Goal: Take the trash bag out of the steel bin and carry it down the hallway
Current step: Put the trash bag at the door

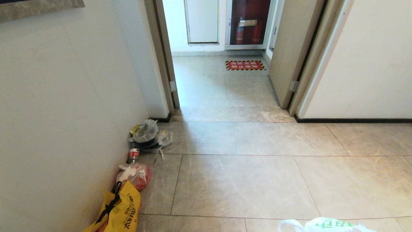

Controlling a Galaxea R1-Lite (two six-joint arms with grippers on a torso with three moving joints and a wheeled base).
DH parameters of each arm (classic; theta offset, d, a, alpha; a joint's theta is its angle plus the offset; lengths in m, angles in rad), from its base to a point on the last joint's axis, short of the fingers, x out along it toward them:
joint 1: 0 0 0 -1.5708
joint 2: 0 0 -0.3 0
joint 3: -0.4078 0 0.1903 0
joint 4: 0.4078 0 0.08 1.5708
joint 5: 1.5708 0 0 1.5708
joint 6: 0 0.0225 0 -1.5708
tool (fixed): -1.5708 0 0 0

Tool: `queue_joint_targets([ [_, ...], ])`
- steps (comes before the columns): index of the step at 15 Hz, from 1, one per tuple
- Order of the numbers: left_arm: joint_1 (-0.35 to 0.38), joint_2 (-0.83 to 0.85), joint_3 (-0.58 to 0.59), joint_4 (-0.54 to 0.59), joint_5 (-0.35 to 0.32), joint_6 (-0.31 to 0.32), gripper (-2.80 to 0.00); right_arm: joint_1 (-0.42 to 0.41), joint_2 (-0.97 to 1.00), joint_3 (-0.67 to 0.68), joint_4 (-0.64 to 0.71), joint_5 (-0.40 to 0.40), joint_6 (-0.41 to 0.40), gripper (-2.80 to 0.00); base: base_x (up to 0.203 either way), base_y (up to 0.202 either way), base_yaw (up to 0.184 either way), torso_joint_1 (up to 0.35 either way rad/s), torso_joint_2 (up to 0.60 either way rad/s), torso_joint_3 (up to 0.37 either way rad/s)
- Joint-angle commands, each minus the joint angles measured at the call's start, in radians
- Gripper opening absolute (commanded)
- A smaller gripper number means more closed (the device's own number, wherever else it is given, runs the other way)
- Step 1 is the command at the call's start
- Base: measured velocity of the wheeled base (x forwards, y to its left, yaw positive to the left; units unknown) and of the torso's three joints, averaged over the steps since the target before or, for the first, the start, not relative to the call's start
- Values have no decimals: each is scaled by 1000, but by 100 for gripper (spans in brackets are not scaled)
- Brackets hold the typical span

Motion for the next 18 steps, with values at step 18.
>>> queue_joint_targets([
  [18,0,1,0,1,0,1,-280,0,0,0,0,1,-1,-280,93,88,2,0,1,1],
])
